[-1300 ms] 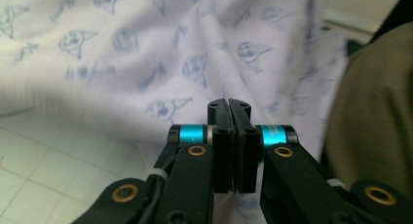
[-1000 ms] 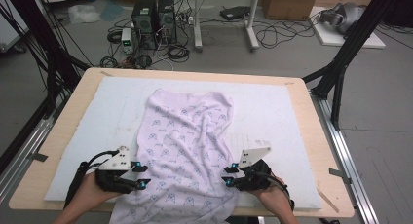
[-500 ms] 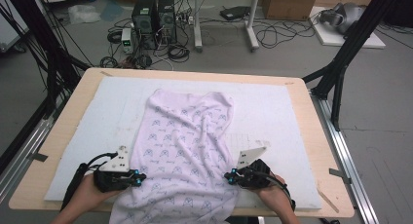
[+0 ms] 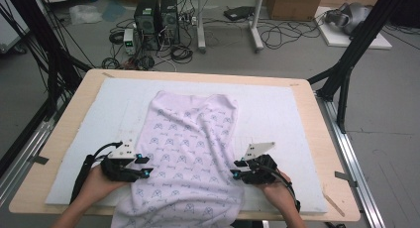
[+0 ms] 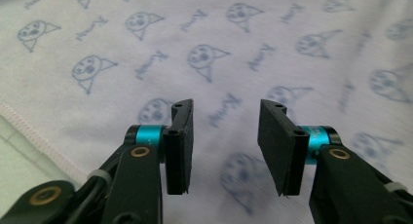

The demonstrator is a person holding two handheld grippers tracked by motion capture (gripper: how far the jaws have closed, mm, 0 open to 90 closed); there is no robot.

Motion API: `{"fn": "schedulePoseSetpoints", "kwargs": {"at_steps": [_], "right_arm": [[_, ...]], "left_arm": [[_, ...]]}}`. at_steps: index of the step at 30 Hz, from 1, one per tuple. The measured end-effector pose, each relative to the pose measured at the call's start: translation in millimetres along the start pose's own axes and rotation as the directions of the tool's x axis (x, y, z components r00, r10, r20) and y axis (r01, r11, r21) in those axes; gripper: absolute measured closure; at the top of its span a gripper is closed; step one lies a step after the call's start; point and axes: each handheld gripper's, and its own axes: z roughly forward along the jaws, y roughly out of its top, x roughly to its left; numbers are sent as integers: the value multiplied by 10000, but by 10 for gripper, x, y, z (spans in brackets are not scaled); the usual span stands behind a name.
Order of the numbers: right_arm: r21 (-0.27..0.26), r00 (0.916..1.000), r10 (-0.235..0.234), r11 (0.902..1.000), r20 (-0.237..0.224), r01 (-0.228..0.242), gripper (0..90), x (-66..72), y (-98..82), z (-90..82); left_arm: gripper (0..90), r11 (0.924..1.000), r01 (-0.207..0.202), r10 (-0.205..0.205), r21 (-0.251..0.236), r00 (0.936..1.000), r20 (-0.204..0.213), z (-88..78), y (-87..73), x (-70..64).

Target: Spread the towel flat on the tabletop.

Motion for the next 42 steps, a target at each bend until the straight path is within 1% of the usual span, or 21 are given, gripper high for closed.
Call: {"fn": "schedulePoseSetpoints", "kwargs": {"at_steps": [1, 3, 5, 7, 10, 12, 14, 16, 19, 21, 23, 26, 28, 30, 31, 32, 34, 36, 38, 40, 42], "right_arm": [[71, 10000, 43, 10000, 39, -43, 666, -30, 8, 26], [154, 10000, -4, 9999, -15, 4, 731, -65, 16, 75], [168, 9998, -181, 9997, 2, 181, 836, -69, 21, 75], [191, 9995, -196, 9996, -241, 201, 875, -82, 12, 69], [326, 9995, -238, 9992, -185, 244, 879, -76, -14, -22], [43, 9997, -216, 9998, -98, 217, 879, -76, -43, -128], [-250, 9999, -110, 9996, -79, 108, 869, -107, -53, -212], [-551, 9997, 175, 9983, 147, -166, 770, -163, -29, -243], [-674, 9981, 479, 9967, 393, -452, 706, -273, 29, -187], [-576, 9966, 651, 9964, 511, -622, 685, -332, 61, -96], [-541, 9963, 654, 9966, 561, -624, 667, -357, 85, -7], [-357, 9962, 604, 9977, 632, -582, 667, -372, 109, 101], [-17, 9965, 570, 9984, 617, -570, 708, -390, 100, 167], [-67, 9959, 581, 9983, 698, -577, 855, -408, 90, 152], [-28, 9965, 560, 9984, 628, -559, 877, -423, 84, 136], [26, 9959, 702, 9975, 577, -705, 883, -435, 75, 118], [61, 9938, 640, 9979, 906, -648, 895, -434, 52, 45], [-360, 9930, 808, 9963, 859, -780, 889, -434, 32, -49], [-536, 9948, 728, 9962, 711, -691, 809, -414, 39, -82], [-455, 9946, 636, 9972, 816, -601, 735, -384, 60, -46], [-338, 9969, 597, 9977, 521, -580, 699, -367, 79, 18]], "left_arm": [[657, 9999, 48, -49, 122, 10000, 50, 42, -7, 21], [781, 10000, 58, -58, -54, 10000, 60, 45, -17, 41], [858, 9999, 15, -15, -104, 10000, 72, 35, -30, 44], [873, 9999, -36, 37, -138, 10000, 49, 15, -49, 47], [873, 9999, -60, 61, -145, 10000, 33, -38, -74, 32], [857, 9999, -38, 38, -161, 10000, -38, -74, -96, 34], [752, 9999, 135, -137, -85, 9997, -205, -90, -111, 73], [652, 9992, 382, -387, -112, 9983, -443, -75, -98, 122], [611, 9987, 485, -493, -142, 9966, -652, -31, -41, 182], [628, 9989, 463, -463, -25, 9954, -837, 14, -14, 204], [673, 9984, 560, -566, -99, 9955, -757, 41, -17, 220], [839, 9987, 474, -485, -174, 9963, -709, 31, -36, 223], [874, 9986, 463, -480, -262, 9964, -695, 24, -54, 220], [882, 9986, 465, -481, -258, 9968, -636, 4, -66, 228], [883, 9984, 500, -516, -262, 9966, -640, -13, -74, 223], [884, 9984, 489, -507, -295, 9966, -655, -41, -85, 210], [884, 9983, 399, -425, -424, 9972, -619, -117, -113, 176], [884, 9984, 356, -378, -429, 9979, -527, -166, -142, 147], [879, 9988, 283, -303, -405, 9983, -497, -179, -156, 134], [820, 9990, 363, -379, -269, 9975, -602, -154, -145, 142], [629, 9987, 491, -498, -97, 9943, -946, -119, -126, 175]]}}
